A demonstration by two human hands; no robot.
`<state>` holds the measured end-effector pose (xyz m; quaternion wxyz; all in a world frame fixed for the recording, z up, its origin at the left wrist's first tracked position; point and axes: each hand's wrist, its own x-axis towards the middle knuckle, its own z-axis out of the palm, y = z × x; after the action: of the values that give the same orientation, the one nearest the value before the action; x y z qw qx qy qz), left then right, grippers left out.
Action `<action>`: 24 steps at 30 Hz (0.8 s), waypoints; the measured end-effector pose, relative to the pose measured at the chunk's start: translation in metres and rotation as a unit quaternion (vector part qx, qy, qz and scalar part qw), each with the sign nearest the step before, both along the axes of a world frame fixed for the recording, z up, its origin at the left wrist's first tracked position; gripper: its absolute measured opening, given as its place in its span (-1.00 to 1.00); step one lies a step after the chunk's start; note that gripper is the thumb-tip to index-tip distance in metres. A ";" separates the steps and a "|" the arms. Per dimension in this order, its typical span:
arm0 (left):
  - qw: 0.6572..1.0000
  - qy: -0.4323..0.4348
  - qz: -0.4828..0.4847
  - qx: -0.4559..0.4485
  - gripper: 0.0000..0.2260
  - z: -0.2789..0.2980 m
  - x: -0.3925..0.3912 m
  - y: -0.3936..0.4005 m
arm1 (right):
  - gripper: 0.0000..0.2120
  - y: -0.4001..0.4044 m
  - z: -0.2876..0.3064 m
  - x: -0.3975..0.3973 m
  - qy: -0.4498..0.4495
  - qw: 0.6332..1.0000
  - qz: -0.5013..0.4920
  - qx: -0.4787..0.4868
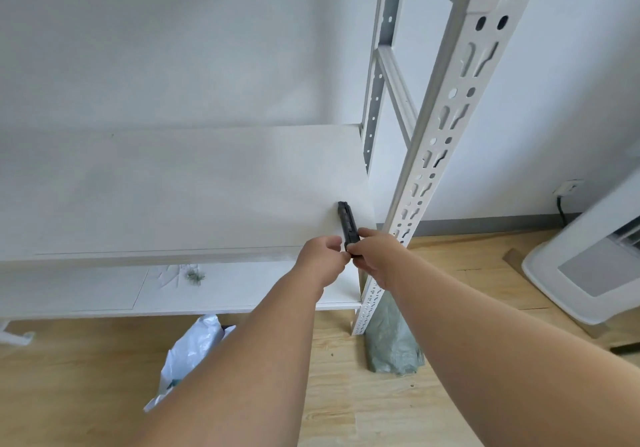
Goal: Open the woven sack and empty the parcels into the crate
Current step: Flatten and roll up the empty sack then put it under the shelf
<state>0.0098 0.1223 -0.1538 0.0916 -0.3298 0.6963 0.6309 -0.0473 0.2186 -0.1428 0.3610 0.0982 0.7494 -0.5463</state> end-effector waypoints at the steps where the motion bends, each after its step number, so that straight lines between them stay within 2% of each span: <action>1: 1.000 0.003 -0.004 0.012 -0.58 -0.002 -0.002 0.000 | -0.76 -0.001 -0.001 -0.001 -0.007 1.000 -0.003 -0.024; 2: 1.000 0.009 -0.010 0.026 -0.65 -0.003 -0.003 0.000 | -0.76 -0.003 -0.001 0.000 -0.012 0.999 -0.001 -0.047; 4: 0.998 0.028 -0.017 0.058 -0.73 -0.004 -0.007 0.002 | -0.55 -0.007 -0.006 -0.004 -0.022 0.997 -0.008 -0.079; 6: 0.996 0.046 -0.024 0.078 -0.64 -0.008 -0.012 0.003 | -0.41 -0.010 -0.008 -0.007 -0.037 0.994 -0.007 -0.101; 9: 0.992 0.078 -0.026 0.099 -0.55 -0.013 -0.015 0.005 | -0.53 -0.010 0.002 -0.005 -0.068 0.989 0.003 -0.132; 11: 0.989 0.070 0.038 0.125 -0.55 -0.012 -0.014 0.005 | -0.65 -0.009 0.005 -0.004 -0.085 0.983 -0.028 -0.161; 13: 0.985 0.023 0.122 0.124 -0.48 -0.013 -0.011 0.007 | -0.71 -0.007 0.005 -0.004 -0.080 0.978 -0.088 -0.174; 15: 0.979 -0.019 0.153 0.131 -0.41 -0.017 -0.007 0.011 | -0.78 -0.006 -0.004 -0.005 -0.066 0.979 -0.128 -0.142; 16: 0.976 -0.033 0.156 0.149 -0.44 -0.019 -0.006 0.013 | -0.75 -0.005 -0.010 -0.004 -0.063 0.983 -0.127 -0.113; 18: 0.968 -0.045 0.154 0.192 -0.60 -0.022 -0.005 0.018 | -0.59 -0.003 -0.021 -0.001 -0.078 0.986 -0.125 -0.075; 20: 0.965 -0.035 0.148 0.211 -0.71 -0.024 -0.006 0.019 | -0.35 -0.002 -0.026 -0.001 -0.111 0.982 -0.121 -0.094; 22: 0.971 -0.016 0.135 0.197 -0.73 -0.027 -0.008 0.016 | -0.13 -0.003 -0.023 -0.003 -0.126 0.979 -0.095 -0.130; 24: 0.973 -0.005 0.140 0.182 -0.71 -0.029 -0.009 0.012 | -0.09 -0.003 -0.021 -0.008 -0.115 0.980 -0.081 -0.137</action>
<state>0.0009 0.1347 -0.1827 0.0646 -0.4046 0.5165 0.7519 -0.0556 0.2159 -0.1635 0.4093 0.1705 0.6102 -0.6565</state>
